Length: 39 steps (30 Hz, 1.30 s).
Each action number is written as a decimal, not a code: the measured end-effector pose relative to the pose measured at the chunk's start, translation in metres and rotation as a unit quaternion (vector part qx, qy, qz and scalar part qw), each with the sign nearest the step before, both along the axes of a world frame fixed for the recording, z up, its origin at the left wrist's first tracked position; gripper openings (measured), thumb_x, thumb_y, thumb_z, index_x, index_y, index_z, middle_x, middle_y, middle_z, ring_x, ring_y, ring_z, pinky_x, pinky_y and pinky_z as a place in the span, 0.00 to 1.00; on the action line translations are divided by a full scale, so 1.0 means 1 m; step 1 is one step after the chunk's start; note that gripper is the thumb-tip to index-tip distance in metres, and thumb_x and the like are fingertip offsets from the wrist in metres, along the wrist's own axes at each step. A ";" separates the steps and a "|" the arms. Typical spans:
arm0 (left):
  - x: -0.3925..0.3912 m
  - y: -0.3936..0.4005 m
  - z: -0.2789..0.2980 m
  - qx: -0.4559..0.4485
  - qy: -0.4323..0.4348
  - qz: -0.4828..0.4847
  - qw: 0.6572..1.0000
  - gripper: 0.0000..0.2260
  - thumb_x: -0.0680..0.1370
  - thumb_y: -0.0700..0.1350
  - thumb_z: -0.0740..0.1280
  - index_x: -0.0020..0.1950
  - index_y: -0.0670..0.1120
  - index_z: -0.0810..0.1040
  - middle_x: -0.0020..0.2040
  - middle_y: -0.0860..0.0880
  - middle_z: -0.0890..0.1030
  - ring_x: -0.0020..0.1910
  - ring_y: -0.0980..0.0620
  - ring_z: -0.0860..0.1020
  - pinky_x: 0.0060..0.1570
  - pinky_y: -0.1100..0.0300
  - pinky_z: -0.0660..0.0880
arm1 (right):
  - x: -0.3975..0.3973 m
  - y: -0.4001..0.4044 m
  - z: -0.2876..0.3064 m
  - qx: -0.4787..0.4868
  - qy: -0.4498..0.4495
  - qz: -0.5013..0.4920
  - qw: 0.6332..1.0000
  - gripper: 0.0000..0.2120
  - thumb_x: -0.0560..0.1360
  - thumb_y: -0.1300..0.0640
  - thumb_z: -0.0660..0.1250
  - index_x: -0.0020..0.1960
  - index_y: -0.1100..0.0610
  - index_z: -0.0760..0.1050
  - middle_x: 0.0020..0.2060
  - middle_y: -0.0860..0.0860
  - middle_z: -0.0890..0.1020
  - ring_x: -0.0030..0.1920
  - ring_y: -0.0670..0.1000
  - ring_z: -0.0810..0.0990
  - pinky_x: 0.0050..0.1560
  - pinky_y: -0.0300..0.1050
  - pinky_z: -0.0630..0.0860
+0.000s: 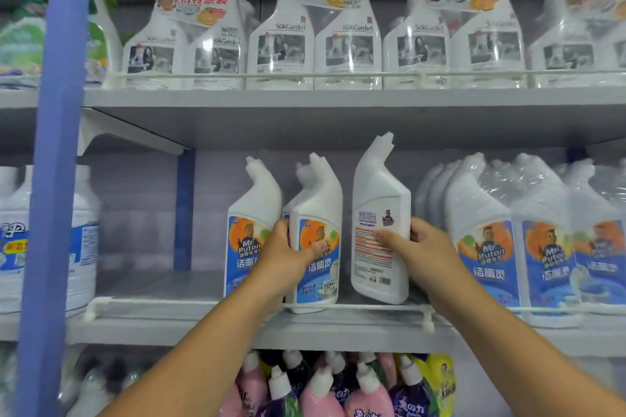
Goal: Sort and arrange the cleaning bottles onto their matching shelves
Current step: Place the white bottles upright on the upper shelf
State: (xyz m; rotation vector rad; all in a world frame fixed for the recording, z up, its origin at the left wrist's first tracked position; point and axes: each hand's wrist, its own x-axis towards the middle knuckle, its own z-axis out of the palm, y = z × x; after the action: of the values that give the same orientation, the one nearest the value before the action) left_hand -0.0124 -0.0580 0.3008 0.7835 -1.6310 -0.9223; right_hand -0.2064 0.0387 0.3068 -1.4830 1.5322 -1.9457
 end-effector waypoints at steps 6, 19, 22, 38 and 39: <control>0.012 -0.001 0.013 -0.103 -0.323 0.217 0.915 0.20 0.73 0.67 0.71 0.51 0.52 0.77 0.45 0.53 0.83 0.43 0.51 0.82 0.45 0.52 0.81 | -0.009 -0.015 -0.014 0.064 0.046 0.001 0.997 0.10 0.74 0.50 0.76 0.54 0.49 0.82 0.45 0.45 0.88 0.45 0.46 0.88 0.51 0.53 0.85; 0.026 0.015 0.013 -0.195 -0.339 0.280 0.877 0.15 0.78 0.61 0.69 0.42 0.51 0.75 0.38 0.54 0.79 0.35 0.53 0.78 0.34 0.57 0.73 | 0.029 0.005 -0.007 0.124 0.174 0.027 0.976 0.22 0.77 0.42 0.70 0.68 0.45 0.71 0.56 0.40 0.80 0.54 0.44 0.80 0.56 0.49 0.80; 0.016 0.021 0.012 -0.143 -0.121 0.107 0.977 0.13 0.76 0.65 0.67 0.50 0.58 0.78 0.46 0.58 0.83 0.43 0.56 0.83 0.47 0.51 0.82 | 0.043 0.013 -0.009 0.117 0.250 0.061 0.959 0.26 0.79 0.44 0.67 0.75 0.36 0.64 0.53 0.32 0.73 0.55 0.41 0.78 0.51 0.39 0.75; -0.002 0.015 0.012 -0.155 -0.070 0.073 0.983 0.09 0.75 0.54 0.74 0.52 0.54 0.80 0.45 0.56 0.85 0.43 0.58 0.84 0.49 0.48 0.83 | 0.019 -0.019 -0.007 0.182 0.103 0.160 0.965 0.25 0.73 0.49 0.78 0.66 0.46 0.72 0.54 0.47 0.86 0.53 0.48 0.86 0.60 0.57 0.82; 0.003 0.015 0.012 -0.160 -0.055 0.064 0.984 0.08 0.76 0.53 0.73 0.53 0.54 0.80 0.45 0.56 0.85 0.43 0.58 0.84 0.48 0.50 0.83 | 0.022 -0.019 -0.007 0.176 0.113 0.157 0.965 0.23 0.73 0.49 0.78 0.65 0.45 0.74 0.53 0.46 0.86 0.53 0.47 0.87 0.59 0.56 0.82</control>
State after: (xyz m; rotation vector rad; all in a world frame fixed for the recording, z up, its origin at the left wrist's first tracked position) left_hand -0.0098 -0.0435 0.3130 0.7155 -1.7485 -0.5164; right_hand -0.1844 0.0198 0.2997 -1.7028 1.5194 -1.2879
